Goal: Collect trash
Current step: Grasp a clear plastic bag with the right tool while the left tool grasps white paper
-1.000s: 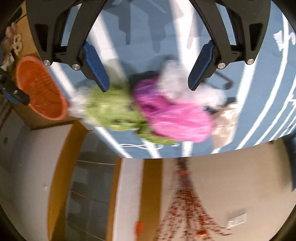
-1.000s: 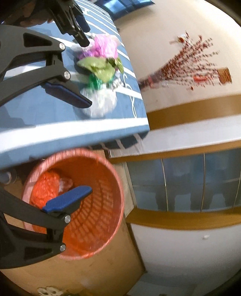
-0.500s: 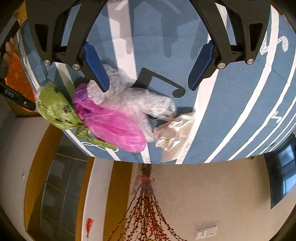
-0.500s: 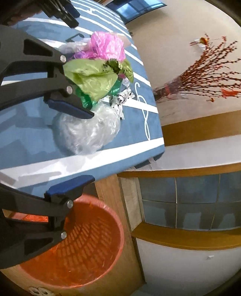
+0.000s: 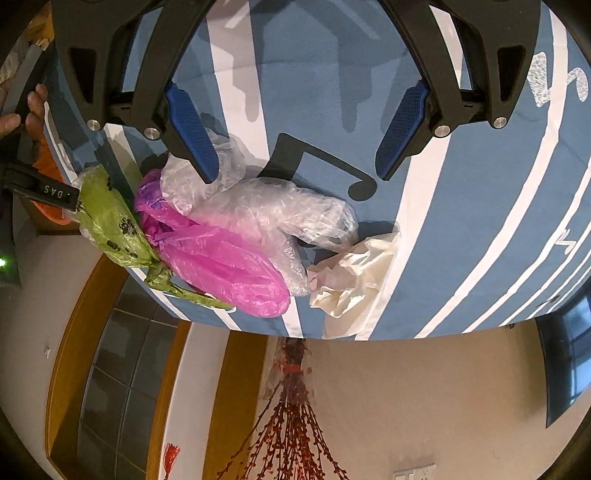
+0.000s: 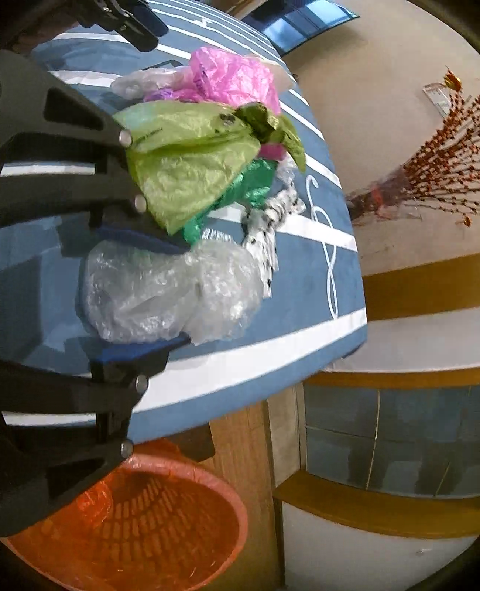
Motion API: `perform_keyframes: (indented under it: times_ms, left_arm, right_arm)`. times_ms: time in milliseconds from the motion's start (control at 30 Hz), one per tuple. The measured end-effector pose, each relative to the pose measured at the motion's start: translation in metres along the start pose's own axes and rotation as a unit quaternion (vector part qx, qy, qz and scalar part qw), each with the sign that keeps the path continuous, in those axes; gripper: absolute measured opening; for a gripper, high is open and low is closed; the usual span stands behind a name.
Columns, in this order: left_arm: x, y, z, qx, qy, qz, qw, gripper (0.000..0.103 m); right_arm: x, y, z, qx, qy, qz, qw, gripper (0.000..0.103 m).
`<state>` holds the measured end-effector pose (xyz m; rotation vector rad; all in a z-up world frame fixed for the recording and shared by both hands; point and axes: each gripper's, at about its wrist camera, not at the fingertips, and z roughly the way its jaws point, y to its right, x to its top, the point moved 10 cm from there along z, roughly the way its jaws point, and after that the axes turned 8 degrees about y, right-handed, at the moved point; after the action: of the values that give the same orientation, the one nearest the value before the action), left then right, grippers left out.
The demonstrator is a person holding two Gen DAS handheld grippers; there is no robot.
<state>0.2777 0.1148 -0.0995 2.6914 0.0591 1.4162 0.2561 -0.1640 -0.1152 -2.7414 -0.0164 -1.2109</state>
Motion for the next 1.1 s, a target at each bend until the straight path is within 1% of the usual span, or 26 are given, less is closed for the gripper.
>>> perform_keyframes:
  times_ms: [33,67,133,233,367,467,567,667,867,967,1100]
  left_arm:
    - [0.0,0.0,0.0,-0.001,-0.001,-0.001,1.0,0.086]
    - [-0.001,0.0,0.001,-0.001,-0.002,-0.002,1.0,0.086]
    - [-0.001,0.0,0.0,-0.001,-0.002,-0.003,1.0,0.086]
    - [0.001,-0.002,0.0,0.001,-0.001,-0.003,1.0,0.086]
    - [0.012,-0.013,0.004,0.013,0.006,-0.008,0.9999,0.086]
    - [0.025,-0.031,0.013,0.031,0.009,-0.019,0.9993,0.086]
    - [0.039,-0.049,0.029,0.05,0.005,-0.031,0.9983,0.086]
    - [0.047,-0.059,0.047,0.059,-0.004,-0.034,0.9977,0.086]
    - [0.056,-0.062,0.075,0.06,-0.018,-0.015,0.9979,0.086]
    - [0.055,-0.058,0.084,0.054,-0.026,-0.006,0.9982,0.086]
    - [0.057,-0.052,0.093,0.044,-0.028,0.01,0.9986,0.086]
  right_arm:
    - [0.0,-0.002,0.0,0.0,0.001,-0.004,1.0,0.028]
    - [-0.001,-0.004,0.0,0.0,0.002,-0.008,1.0,0.026]
    - [-0.001,-0.006,-0.001,0.002,0.005,-0.012,1.0,0.017]
    - [-0.004,-0.004,-0.004,0.003,0.007,-0.009,1.0,0.012]
    - [-0.006,0.002,-0.013,0.004,0.013,-0.002,1.0,0.01]
    - [-0.008,0.007,-0.021,0.002,0.019,0.004,1.0,0.01]
    - [-0.009,0.014,-0.028,0.003,0.023,0.015,1.0,0.01]
    - [-0.011,0.019,-0.032,0.004,0.023,0.022,0.999,0.01]
    - [-0.013,0.022,-0.034,0.005,0.023,0.024,0.999,0.01]
    - [-0.014,0.023,-0.033,0.006,0.021,0.026,0.999,0.01]
    - [-0.015,0.023,-0.031,0.004,0.018,0.026,1.0,0.01]
